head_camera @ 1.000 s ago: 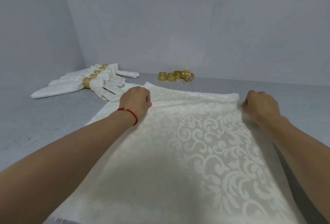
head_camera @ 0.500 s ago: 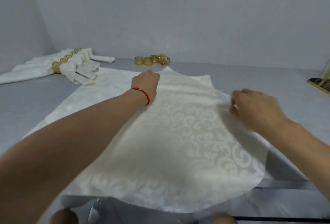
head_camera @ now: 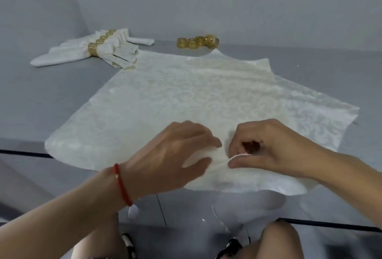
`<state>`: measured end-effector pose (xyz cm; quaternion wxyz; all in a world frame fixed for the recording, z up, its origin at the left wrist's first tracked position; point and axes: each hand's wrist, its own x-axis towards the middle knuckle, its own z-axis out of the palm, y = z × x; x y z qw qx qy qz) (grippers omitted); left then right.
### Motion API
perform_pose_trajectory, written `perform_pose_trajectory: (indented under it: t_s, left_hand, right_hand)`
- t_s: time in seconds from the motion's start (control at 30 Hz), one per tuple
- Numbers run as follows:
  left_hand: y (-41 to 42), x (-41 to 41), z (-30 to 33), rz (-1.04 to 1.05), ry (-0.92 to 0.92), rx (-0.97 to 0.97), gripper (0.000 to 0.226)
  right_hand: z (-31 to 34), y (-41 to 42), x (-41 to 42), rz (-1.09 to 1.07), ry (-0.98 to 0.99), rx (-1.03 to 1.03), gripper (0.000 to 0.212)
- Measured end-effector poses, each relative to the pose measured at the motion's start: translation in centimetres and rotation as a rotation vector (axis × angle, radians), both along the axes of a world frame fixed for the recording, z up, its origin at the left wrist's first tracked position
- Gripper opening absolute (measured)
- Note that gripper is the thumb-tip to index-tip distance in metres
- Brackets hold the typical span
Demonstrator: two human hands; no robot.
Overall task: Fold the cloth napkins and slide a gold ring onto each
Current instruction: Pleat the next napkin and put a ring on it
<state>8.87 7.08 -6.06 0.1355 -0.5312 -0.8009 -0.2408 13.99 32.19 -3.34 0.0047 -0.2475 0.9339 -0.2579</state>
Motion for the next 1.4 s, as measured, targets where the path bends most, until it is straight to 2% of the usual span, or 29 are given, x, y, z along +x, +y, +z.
perform_pose_trajectory:
  t_s: [0.1,0.2,0.27,0.3,0.37,0.47,0.53,0.6,0.63,0.73,0.77,0.8,0.83,0.9,0.93,1.0,1.07,1.13,1.17,1.23,1.33,1.4]
  left_hand:
    - [-1.2,0.6,0.4,0.005,-0.089,-0.098,0.063]
    - [-1.7,0.5,2.7,0.049,-0.207,-0.232,0.101]
    - [-1.8,-0.6,4.7,0.031,-0.331,-0.288,0.114]
    - [-1.8,-1.7,5.6,0.027,-0.339,-0.284,0.113]
    - [-1.1,-4.1,7.0,0.064,-0.297,-0.265,0.096]
    - [1.0,-7.8,7.2,0.175,-0.28,-0.106,0.049]
    - [2.3,-9.8,7.0,0.263,-0.389,-0.073,0.043]
    - [3.0,-12.0,6.7,0.358,-0.53,-0.039,0.028]
    - [3.2,-12.7,6.5,0.399,-0.581,-0.011,0.021]
    - [3.3,-13.9,6.0,0.517,-0.703,0.042,0.034]
    - [3.3,-14.0,5.9,0.551,-0.727,0.009,0.034]
    - [3.2,-14.0,5.8,0.577,-0.742,-0.062,0.03]
    - [3.1,-13.9,5.9,0.599,-0.745,-0.148,0.028]
    - [2.5,-13.2,6.5,0.601,-0.742,-0.313,0.038]
    - [2.0,-12.8,7.2,0.585,-0.754,-0.389,0.042]
    - [0.7,-12.4,8.4,0.496,-0.878,-0.526,0.041]
    - [-0.3,-12.2,9.4,0.372,-1.063,-0.592,0.034]
    - [-0.2,-12.9,10.0,0.321,-1.155,-0.611,0.031]
    - [0.2,-13.6,9.9,0.332,-1.153,-0.6,0.032]
    - [1.3,-15.8,9.4,0.409,-1.033,-0.537,0.037]
    - [4.0,-20.2,8.6,0.443,-0.774,-0.461,0.042]
    - [6.0,-23.1,7.9,0.487,-0.613,-0.438,0.04]
  right_hand:
    - [1.3,0.2,-1.1,-0.062,-0.186,-0.19,0.009]
    - [2.3,1.0,-3.0,-0.104,-0.254,-0.236,0.042]
    - [2.7,1.2,-4.6,-0.164,-0.283,-0.229,0.057]
    - [2.9,1.3,-5.5,-0.186,-0.288,-0.222,0.062]
    - [3.0,1.5,-7.0,-0.24,-0.294,-0.204,0.066]
    - [2.8,1.6,-8.6,-0.328,-0.193,-0.164,0.048]
    - [3.2,1.6,-8.8,-0.358,-0.107,-0.206,0.037]
    - [3.9,2.5,-8.3,-0.322,-0.162,-0.247,0.035]
    - [4.1,3.1,-7.8,-0.284,-0.232,-0.215,0.039]
    - [4.0,4.6,-6.8,-0.176,-0.404,-0.046,0.075]
    - [3.8,4.6,-6.8,-0.176,-0.4,0.008,0.083]
    - [3.6,4.5,-6.9,-0.191,-0.361,0.044,0.081]
    - [3.3,4.6,-7.2,-0.192,-0.308,0.041,0.067]
    - [3.3,4.2,-7.2,-0.174,-0.243,-0.064,0.017]
    - [3.5,4.3,-7.3,-0.152,-0.259,-0.147,0.021]
    - [4.1,3.7,-7.1,-0.149,-0.394,-0.22,0.045]
    - [4.6,3.0,-6.9,-0.226,-0.545,-0.21,0.048]
    - [4.6,3.1,-7.7,-0.213,-0.64,-0.246,0.041]
    - [4.5,3.5,-8.6,-0.2,-0.649,-0.261,0.039]
    - [4.3,4.8,-10.7,-0.25,-0.602,-0.283,0.04]
    - [4.1,6.5,-14.5,-0.476,-0.419,-0.346,0.044]
    - [3.9,6.9,-17.1,-0.624,-0.292,-0.292,0.044]
